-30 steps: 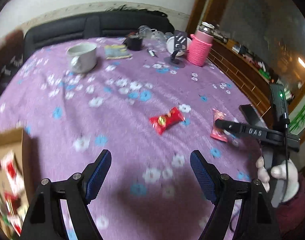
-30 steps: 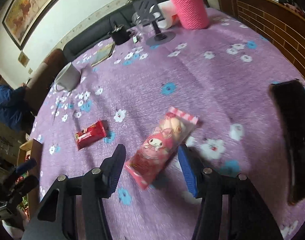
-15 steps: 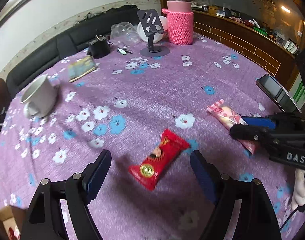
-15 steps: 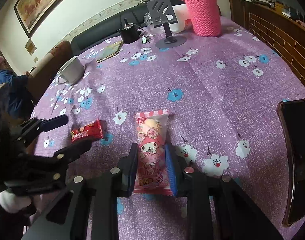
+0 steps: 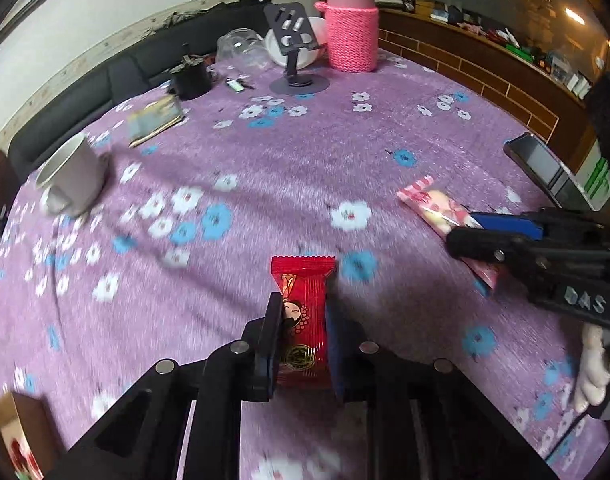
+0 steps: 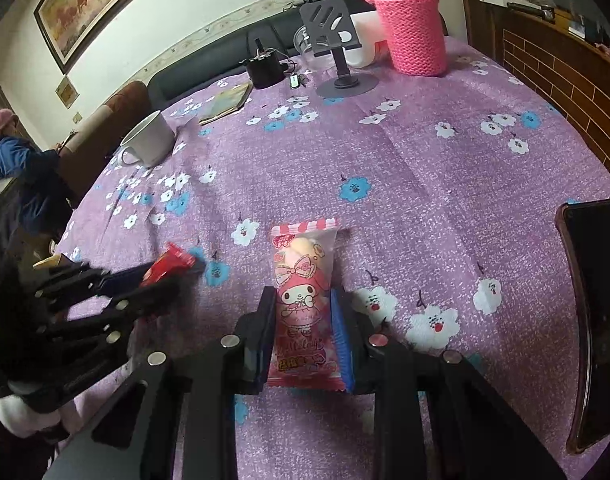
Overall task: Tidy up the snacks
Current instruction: 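Grasp the red bar with the left tool while the right tool grasps the pink cartoon packet, then carry both packets into the cardboard box and open both tools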
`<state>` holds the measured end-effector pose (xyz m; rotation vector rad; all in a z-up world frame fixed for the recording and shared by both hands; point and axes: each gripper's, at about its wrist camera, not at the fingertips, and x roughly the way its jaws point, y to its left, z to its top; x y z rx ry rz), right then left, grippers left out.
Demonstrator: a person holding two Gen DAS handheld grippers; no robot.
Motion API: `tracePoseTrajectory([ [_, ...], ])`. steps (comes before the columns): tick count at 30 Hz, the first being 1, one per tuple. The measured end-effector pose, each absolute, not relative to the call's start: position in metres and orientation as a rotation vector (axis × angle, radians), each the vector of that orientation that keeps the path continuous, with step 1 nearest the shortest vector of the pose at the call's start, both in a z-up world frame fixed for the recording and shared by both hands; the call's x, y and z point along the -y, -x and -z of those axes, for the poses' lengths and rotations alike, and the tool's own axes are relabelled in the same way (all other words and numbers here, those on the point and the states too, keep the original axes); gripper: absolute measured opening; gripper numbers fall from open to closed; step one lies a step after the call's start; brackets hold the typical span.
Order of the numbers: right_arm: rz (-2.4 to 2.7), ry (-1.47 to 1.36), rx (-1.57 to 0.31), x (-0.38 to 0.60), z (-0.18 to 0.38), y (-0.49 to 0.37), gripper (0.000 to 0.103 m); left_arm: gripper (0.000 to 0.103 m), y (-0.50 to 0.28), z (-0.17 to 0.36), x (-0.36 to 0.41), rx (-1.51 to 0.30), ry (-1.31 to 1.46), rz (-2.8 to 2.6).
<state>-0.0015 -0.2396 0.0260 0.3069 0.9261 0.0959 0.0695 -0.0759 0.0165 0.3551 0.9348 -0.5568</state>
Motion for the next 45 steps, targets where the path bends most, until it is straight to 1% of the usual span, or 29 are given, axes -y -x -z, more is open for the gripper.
tracePoseTrajectory([
  [8,-0.190,-0.296,-0.905,0.220,-0.032,0.011,0.025,0.019,-0.015,-0.039,0.008,-0.924,-0.137,0.496],
  [14,-0.335,-0.256,-0.862,0.184,-0.044,0.027,0.025,0.020,0.009,-0.025,-0.030,-0.967,-0.005,0.406],
  [18,-0.403,-0.222,-0.884,0.161,-0.041,0.032,0.025,0.020,0.024,-0.012,-0.049,-0.984,0.036,0.316],
  [23,-0.441,-0.179,-0.925,0.135,-0.034,0.040,0.025,0.020,0.036,-0.010,-0.057,-0.959,0.071,0.278],
  [26,-0.450,-0.168,-0.941,0.124,-0.035,0.050,0.025,0.024,0.039,-0.009,-0.053,-0.952,0.046,0.280],
  [28,-0.456,-0.171,-0.942,0.119,-0.037,0.059,0.025,0.030,0.038,-0.008,-0.052,-0.939,0.047,0.290],
  [29,-0.456,-0.172,-0.943,0.117,-0.039,0.065,0.025,0.030,0.039,-0.008,-0.050,-0.928,0.040,0.292],
  [32,-0.457,-0.174,-0.939,0.112,-0.043,0.078,0.025,0.030,0.042,-0.008,-0.049,-0.913,0.029,0.309],
  [33,-0.454,-0.168,-0.933,0.110,-0.045,0.083,0.025,0.020,0.043,-0.009,-0.051,-0.914,0.045,0.327],
  [41,-0.466,-0.123,-0.907,0.087,-0.058,0.110,0.025,0.020,0.071,-0.032,-0.077,-0.836,0.122,0.348],
  [45,-0.509,-0.099,-0.898,0.064,-0.068,0.118,0.025,0.020,0.092,-0.049,-0.117,-0.798,0.201,0.327],
])
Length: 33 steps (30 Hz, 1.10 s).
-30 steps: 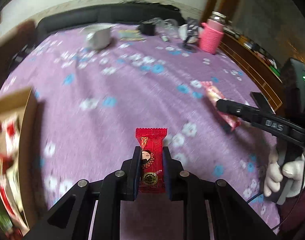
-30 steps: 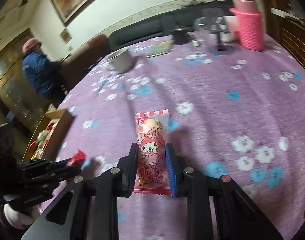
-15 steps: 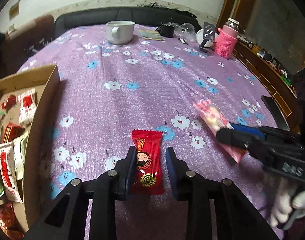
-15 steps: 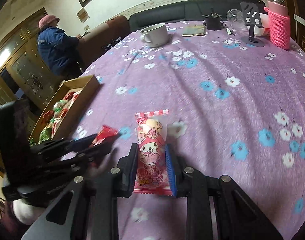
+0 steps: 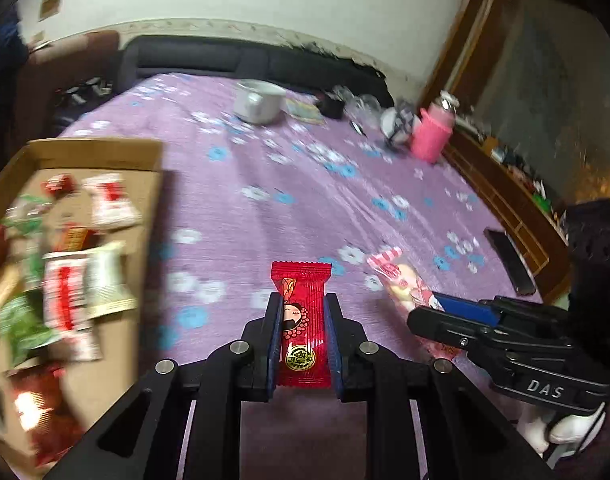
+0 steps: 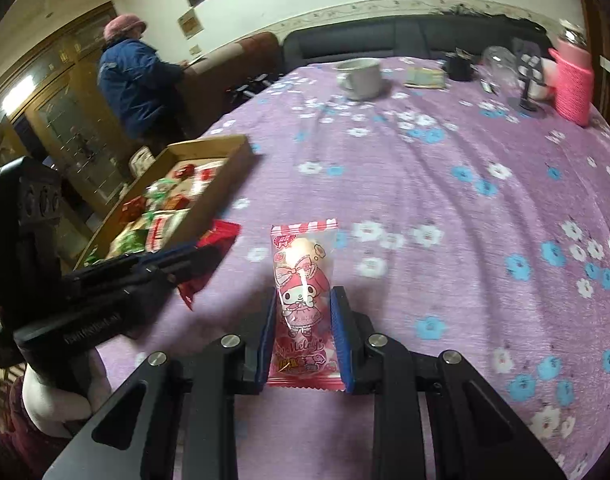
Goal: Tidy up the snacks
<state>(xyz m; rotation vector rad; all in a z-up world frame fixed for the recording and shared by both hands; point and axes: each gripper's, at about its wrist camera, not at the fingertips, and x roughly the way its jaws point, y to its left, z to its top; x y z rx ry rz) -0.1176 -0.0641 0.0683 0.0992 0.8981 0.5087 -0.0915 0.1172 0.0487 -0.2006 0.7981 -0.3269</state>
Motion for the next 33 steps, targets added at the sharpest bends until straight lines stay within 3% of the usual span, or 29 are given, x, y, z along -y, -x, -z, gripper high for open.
tracePoseTrajectory([
  [11,-0.770,-0.044,-0.914,-0.068,-0.092,0.123,0.026,0.020,0.133,-0.054,-0.259,-0.748,0.356,0.043],
  [18,-0.801,0.026,-0.964,-0.135,-0.072,0.117,0.026,0.021,0.137,-0.039,-0.293,-0.758,0.422,-0.004],
  [20,-0.775,0.045,-0.975,-0.144,-0.064,0.113,0.027,0.027,0.136,-0.037,-0.295,-0.751,0.449,0.012],
  [22,-0.757,0.047,-0.987,-0.147,-0.059,0.113,0.028,0.047,0.136,-0.038,-0.298,-0.739,0.461,0.018],
  [26,-0.733,0.031,-0.959,-0.140,-0.062,0.115,0.038,0.057,0.143,-0.051,-0.293,-0.706,0.430,0.013],
  [33,-0.650,-0.014,-0.795,-0.105,-0.091,0.136,0.050,0.093,0.163,-0.097,-0.251,-0.579,0.181,-0.149],
])
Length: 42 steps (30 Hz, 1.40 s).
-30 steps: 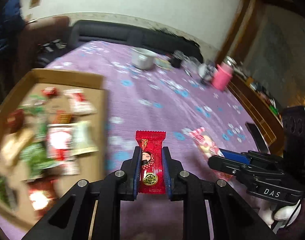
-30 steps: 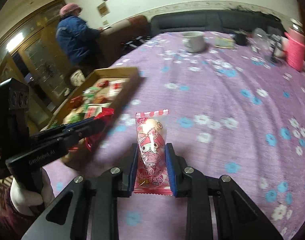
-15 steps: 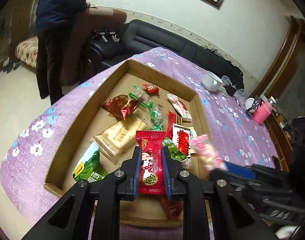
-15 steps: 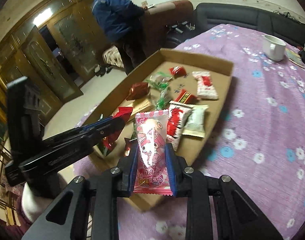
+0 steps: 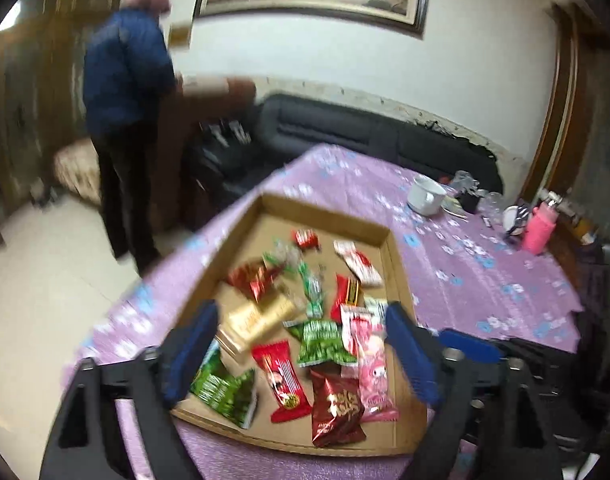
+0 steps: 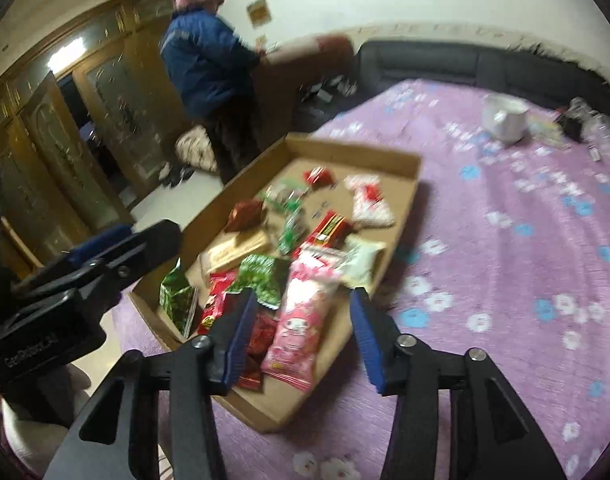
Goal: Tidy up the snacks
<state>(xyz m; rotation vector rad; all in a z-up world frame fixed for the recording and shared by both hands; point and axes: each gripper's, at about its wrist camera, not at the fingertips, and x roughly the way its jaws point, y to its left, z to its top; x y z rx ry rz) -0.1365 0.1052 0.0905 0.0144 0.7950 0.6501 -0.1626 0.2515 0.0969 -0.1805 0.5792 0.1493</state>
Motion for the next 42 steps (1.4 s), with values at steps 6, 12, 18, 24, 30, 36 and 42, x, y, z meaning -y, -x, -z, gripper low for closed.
tracePoseTrajectory([
  [6,-0.575,-0.019,-0.702,-0.068,-0.106,0.163,0.060,0.102,0.176,-0.122,-0.209,-0.487,0.029,-0.241],
  [12,-0.512,-0.020,-0.660,-0.032,-0.109,0.178,0.064,0.102,0.175,-0.131,-0.165,-0.501,-0.037,-0.202],
  [18,-0.462,-0.082,-0.666,0.002,-0.106,0.179,0.065,0.102,0.172,-0.130,-0.128,-0.521,-0.104,-0.162],
  [24,-0.416,-0.136,-0.681,0.023,-0.101,0.177,0.065,0.102,0.168,-0.125,-0.113,-0.547,-0.130,-0.148],
  [30,-0.408,-0.136,-0.684,0.028,-0.099,0.177,0.066,0.102,0.164,-0.121,-0.110,-0.571,-0.130,-0.141],
  [36,-0.404,-0.143,-0.703,0.028,-0.094,0.173,0.066,0.102,0.160,-0.116,-0.110,-0.591,-0.126,-0.139],
  [42,-0.399,-0.146,-0.714,0.027,-0.090,0.171,0.067,0.102,0.160,-0.113,-0.110,-0.597,-0.121,-0.135],
])
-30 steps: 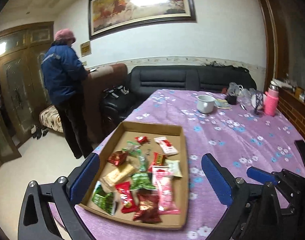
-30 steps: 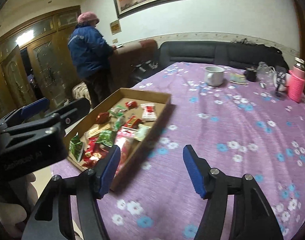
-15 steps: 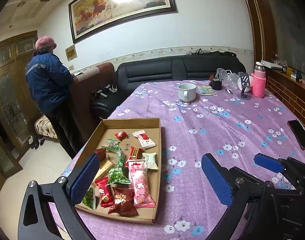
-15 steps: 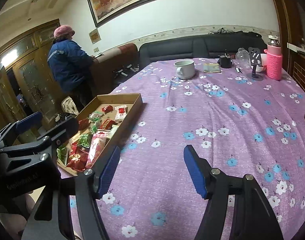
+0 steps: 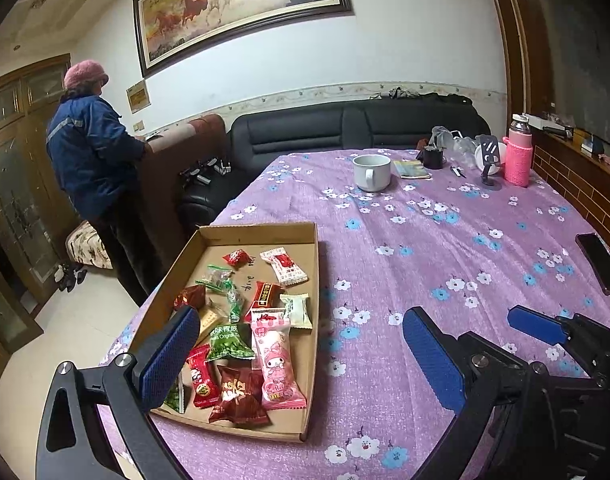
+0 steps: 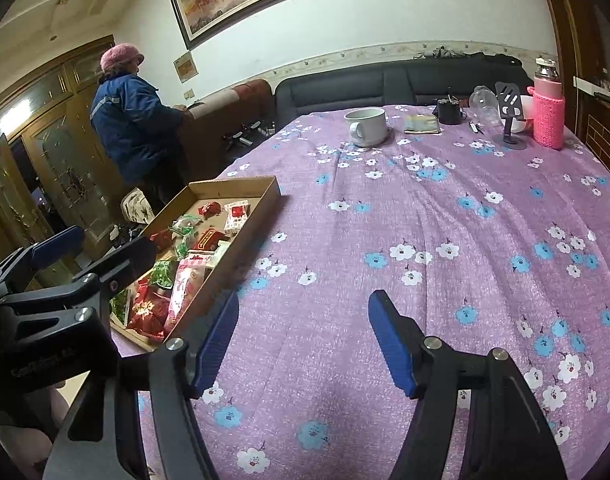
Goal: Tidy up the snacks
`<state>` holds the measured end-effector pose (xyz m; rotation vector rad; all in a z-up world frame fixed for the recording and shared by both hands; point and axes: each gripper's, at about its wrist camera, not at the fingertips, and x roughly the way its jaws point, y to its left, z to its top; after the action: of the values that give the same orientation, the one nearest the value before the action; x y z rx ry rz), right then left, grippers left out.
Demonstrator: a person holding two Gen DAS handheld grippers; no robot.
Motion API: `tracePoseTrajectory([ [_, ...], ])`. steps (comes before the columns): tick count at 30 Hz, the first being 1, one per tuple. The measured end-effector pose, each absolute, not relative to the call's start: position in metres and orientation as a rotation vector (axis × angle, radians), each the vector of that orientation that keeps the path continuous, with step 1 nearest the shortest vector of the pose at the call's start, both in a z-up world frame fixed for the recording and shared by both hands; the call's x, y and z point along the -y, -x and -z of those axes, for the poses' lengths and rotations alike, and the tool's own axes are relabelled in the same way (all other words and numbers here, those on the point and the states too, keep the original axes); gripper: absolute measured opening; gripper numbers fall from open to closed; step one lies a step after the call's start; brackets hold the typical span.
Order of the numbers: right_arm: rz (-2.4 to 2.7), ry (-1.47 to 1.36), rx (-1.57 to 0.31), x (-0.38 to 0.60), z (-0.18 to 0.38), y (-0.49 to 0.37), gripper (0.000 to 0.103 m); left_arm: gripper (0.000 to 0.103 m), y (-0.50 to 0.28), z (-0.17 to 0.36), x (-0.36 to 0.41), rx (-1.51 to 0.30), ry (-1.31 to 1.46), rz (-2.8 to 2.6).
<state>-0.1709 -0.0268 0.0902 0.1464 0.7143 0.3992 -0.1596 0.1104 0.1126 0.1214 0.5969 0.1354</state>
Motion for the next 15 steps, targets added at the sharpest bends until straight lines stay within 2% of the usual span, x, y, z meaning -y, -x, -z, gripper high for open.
tracePoseTrajectory([
  [4,-0.391,-0.149,-0.720,0.0279,-0.0880,0.1699,0.070,0.102,0.1595,-0.1109,-0.1116,-0.601,-0.119,-0.137],
  [15,-0.382,-0.152,-0.734,0.0275,-0.0839,0.1669,0.071,0.102,0.1574,-0.1068,-0.1121,-0.612,-0.120,-0.130],
])
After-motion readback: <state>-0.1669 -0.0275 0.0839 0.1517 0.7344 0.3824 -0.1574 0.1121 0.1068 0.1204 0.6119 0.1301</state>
